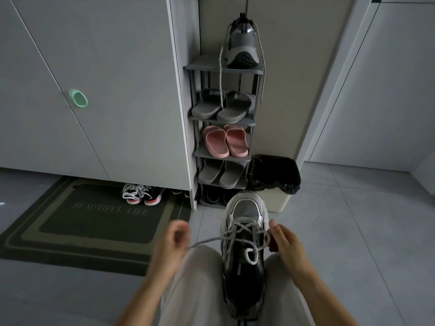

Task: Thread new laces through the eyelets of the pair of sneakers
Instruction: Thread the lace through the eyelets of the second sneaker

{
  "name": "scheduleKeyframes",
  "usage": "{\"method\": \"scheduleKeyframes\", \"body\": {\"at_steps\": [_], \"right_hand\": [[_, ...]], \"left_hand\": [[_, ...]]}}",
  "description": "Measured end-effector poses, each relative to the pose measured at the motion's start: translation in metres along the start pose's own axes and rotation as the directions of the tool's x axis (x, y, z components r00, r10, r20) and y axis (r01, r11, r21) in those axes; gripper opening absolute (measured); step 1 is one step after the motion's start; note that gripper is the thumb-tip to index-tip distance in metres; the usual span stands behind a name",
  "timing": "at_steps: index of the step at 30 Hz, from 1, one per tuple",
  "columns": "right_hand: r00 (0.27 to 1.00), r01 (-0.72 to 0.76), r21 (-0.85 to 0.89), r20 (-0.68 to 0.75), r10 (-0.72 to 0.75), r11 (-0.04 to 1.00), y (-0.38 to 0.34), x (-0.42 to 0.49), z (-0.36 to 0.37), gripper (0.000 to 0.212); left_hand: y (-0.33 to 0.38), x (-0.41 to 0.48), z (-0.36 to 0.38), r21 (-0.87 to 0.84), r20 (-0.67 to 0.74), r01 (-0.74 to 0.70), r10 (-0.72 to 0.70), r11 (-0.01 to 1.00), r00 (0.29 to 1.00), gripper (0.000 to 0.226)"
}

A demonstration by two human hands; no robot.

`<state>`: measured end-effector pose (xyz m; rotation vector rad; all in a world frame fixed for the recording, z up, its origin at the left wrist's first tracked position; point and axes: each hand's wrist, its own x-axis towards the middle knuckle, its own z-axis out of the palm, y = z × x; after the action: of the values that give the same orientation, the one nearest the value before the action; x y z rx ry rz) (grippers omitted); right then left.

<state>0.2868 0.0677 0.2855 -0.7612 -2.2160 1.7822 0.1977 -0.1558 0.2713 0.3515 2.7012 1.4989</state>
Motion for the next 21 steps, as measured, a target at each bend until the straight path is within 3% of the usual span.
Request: {"method": "scheduleKeyframes", "body": {"at_steps": [3,5,9,14,18,21], "right_hand": [[0.995,-0.041,-0.057,0.086,0.046,0.998,-0.004,0.0,0.0,0.043],[0.993,-0.069,-0.044,0.096,0.073,0.997,-0.005,-0.001,0.001,0.041],[0.954,-0.298,0.348,0.139,0.265,0.889,-0.012,-0.001,0.005,0.037],[0.924,-0.382,0.556,0.21,0.32,0.738,-0.019,-0.001,0.001,0.033],[0.955,-0.294,0.441,0.179,0.239,0.848,-0.018,-0.001,0.001,0.023],[0.976,-0.216,0.378,0.123,0.182,0.9,-0.019,-0.002,0.007,0.014]], "left_hand": [[0.03,-0.015,0.037,-0.027,0.272,-0.184,0.184,0.983,0.945,0.017],[0.035,-0.016,0.048,-0.03,0.237,-0.188,0.19,0.982,0.953,0.012],[0.027,-0.009,0.04,-0.055,0.199,-0.188,0.195,0.981,0.96,0.004],[-0.002,0.001,-0.005,-0.025,0.085,-0.027,0.029,0.999,0.996,0.01],[-0.031,0.001,-0.035,0.161,0.041,0.129,-0.137,0.979,0.99,0.024],[-0.03,-0.001,-0.028,0.311,0.168,0.095,-0.153,0.945,0.974,0.022]]}}
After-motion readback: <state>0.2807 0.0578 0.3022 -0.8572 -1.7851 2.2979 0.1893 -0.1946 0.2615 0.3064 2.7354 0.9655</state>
